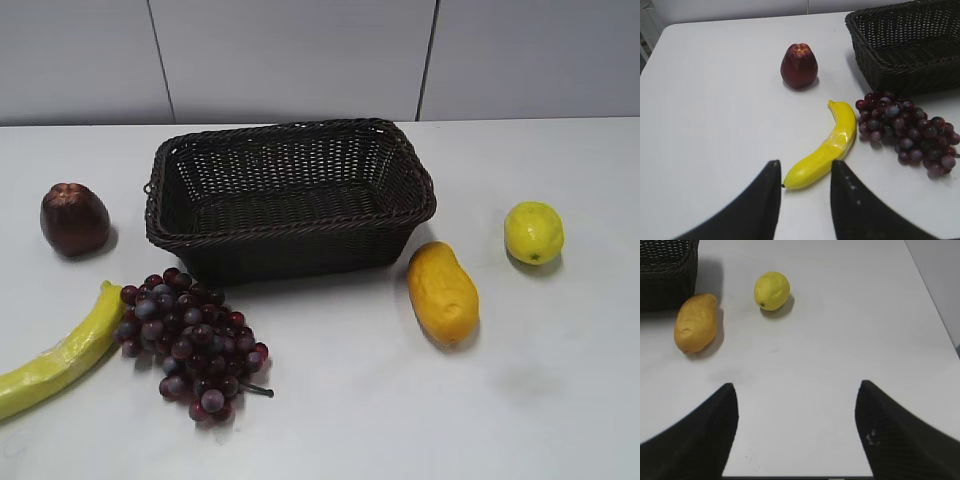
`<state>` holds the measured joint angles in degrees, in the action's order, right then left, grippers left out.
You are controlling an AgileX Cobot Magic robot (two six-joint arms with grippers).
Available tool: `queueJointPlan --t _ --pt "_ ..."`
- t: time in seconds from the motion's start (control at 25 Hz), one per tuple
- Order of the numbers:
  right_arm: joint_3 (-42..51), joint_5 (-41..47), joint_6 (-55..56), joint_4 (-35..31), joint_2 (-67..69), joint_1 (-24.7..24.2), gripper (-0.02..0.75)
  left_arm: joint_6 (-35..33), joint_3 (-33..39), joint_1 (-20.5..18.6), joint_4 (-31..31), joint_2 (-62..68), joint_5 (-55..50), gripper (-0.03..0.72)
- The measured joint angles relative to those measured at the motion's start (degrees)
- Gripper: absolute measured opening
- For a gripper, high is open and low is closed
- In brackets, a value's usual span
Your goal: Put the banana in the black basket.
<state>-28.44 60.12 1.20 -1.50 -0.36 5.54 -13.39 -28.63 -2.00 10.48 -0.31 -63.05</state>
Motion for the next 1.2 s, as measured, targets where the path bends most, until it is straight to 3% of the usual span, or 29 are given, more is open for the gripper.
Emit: queueJointPlan --t 1.2 --pt "0.00 0.00 0.01 0.00 0.00 0.00 0.582 0.00 0.00 0.00 0.00 0.00 0.00 0.246"
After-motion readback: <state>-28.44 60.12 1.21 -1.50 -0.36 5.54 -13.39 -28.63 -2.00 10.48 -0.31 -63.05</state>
